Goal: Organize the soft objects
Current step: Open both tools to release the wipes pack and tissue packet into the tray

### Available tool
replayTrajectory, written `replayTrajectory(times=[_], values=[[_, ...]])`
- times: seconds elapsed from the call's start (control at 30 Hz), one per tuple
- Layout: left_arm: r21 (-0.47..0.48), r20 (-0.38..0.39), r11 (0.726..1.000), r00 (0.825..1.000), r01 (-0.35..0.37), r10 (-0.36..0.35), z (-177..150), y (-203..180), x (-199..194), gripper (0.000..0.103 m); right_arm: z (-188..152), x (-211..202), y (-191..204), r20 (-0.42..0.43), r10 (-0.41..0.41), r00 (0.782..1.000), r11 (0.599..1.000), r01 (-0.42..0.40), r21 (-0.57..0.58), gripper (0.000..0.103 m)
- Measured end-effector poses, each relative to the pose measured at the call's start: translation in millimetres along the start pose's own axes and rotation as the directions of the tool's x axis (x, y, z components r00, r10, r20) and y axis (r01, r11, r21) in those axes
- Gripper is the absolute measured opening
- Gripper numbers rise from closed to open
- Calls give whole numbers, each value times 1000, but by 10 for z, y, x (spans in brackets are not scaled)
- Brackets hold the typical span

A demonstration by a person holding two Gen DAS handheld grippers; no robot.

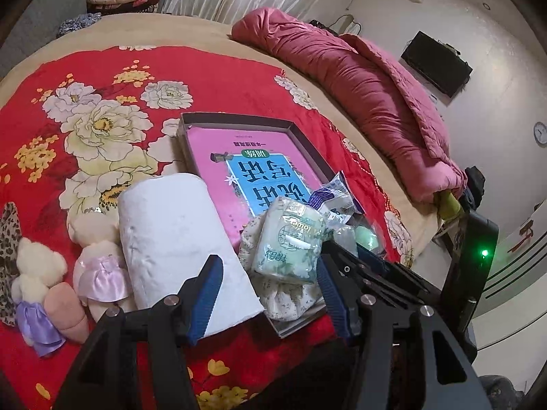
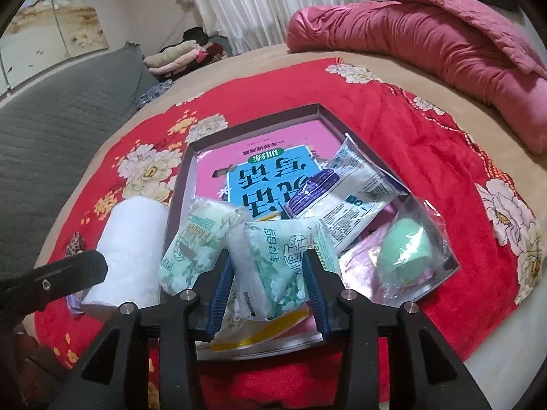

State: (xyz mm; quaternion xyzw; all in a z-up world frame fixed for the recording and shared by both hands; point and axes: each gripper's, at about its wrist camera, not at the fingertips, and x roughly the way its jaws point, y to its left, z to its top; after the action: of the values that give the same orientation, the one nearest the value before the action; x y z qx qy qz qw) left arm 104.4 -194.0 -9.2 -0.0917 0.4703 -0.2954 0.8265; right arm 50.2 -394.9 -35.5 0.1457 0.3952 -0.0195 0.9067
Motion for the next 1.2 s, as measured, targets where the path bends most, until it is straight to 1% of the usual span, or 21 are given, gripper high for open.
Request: replayTrajectory(times=[0.1, 0.17, 0.23, 0.3, 0.57, 0.63, 0.67, 0.73, 0.87, 1.07, 1.13, 1.2], values=[[1, -1, 1000, 1000, 0, 0, -5, 3, -3, 57, -5, -13, 7, 3, 5, 1000, 1000, -5, -4, 43], [3, -2, 1000, 1000, 1, -1, -16, 2, -8, 57, -12, -14, 11, 3, 15, 1000, 1000, -15, -4, 50], [6, -4, 1000, 1000, 6, -6, -29, -8, -14, 57, -18, -21, 20, 5, 24, 1000, 1000, -24, -8, 53], [16, -5, 1000, 1000, 5, -5, -41, -33, -19, 57, -17, -32, 26, 11, 21, 1000, 1000, -20, -14, 59], [18, 0, 1000, 1000, 10, -10, -77, -54, -66, 57, -21, -69, 39, 26, 20, 999, 1000, -19, -17, 65], [19, 4, 1000, 1000, 9, -10, -83, -53, -88, 57, -18, -100, 25, 41, 16, 999, 1000, -16, -11, 68], [20, 7, 1000, 1000, 8, -8, -88, -57, -99, 57, -16, -114, 11, 48, 19, 999, 1000, -19, -6, 72], [24, 7, 1000, 1000, 8, -9, -102, -68, -107, 57, -13, -133, -13, 56, 15, 998, 1000, -15, 4, 73], [34, 6, 999, 1000, 19, -19, -126, -112, -135, 57, -5, -196, -40, 86, -11, 996, 1000, 9, 20, 75], [48, 17, 999, 1000, 24, -25, -129, -155, -205, 57, 2, -362, 3, 150, -67, 986, 998, 66, 14, 76], [49, 22, 999, 1000, 22, -23, -135, -154, -233, 57, -1, -404, 17, 153, -73, 986, 997, 71, 22, 76], [47, 24, 999, 999, 22, -23, -146, -148, -261, 57, -13, -444, 62, 146, -113, 983, 994, 111, 20, 77]])
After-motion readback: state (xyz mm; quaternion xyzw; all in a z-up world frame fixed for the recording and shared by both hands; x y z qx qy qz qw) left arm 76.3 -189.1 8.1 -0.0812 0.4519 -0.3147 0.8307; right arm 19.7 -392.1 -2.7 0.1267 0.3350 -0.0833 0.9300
